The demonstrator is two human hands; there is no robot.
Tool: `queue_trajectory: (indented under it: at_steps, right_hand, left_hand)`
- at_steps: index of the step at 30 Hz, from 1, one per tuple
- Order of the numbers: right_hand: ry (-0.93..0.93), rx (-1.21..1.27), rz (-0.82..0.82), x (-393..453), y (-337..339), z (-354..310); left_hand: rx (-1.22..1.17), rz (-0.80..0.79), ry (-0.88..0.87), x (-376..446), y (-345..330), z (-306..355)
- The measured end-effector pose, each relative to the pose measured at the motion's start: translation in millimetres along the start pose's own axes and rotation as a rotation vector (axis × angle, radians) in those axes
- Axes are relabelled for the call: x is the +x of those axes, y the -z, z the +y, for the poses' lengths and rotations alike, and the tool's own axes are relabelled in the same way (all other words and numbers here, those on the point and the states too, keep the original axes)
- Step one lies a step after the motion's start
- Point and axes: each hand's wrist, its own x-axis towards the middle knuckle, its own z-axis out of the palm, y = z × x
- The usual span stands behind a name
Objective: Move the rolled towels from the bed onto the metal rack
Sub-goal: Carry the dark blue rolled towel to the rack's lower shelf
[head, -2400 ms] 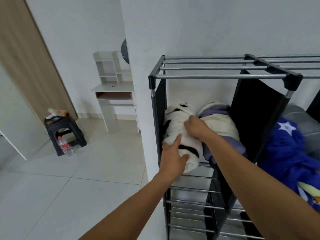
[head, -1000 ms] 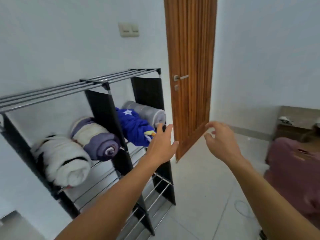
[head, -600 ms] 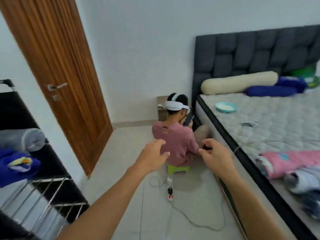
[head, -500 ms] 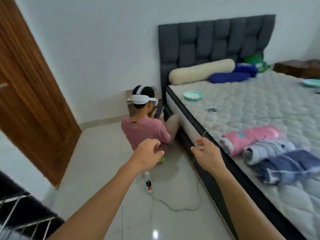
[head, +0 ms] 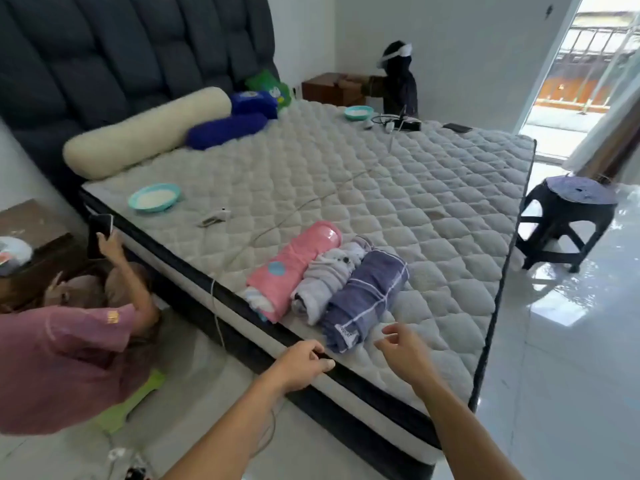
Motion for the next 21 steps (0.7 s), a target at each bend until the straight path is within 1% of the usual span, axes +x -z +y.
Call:
queue_trajectory:
  at_steps: [3,7,9,12,14,18,21]
  right_hand:
    - [-0.077,0.066,0.011,38,1,3]
    - [-0.196,0.155,0.034,95,-12,5]
    - [-0.293,0.220,0.047,122,-19,4]
    - [-0.464,0.401,0.015,158,-30,6]
    - [-0.554,0.461,0.014,173,-36,8]
    - [-0.637,0.506,0.036,193,-49,14]
    - [-0.660,0.563,0.037,206,-55,16]
  left_hand:
    - [-0.002,-0.122,0.020,41,-5,12]
    - [-0.072,-0.152,0.066,99,4,20]
    - [-0.087,-0.155,0.077,127,11,21]
    - [-0.009,-0.194,0.110,167,20,18]
    - [0.026,-0.264,0.126,188,24,17]
    - [0.006,-0.433,0.225,214,23,19]
    - [0.057,-0.457,0.245,229,24,25]
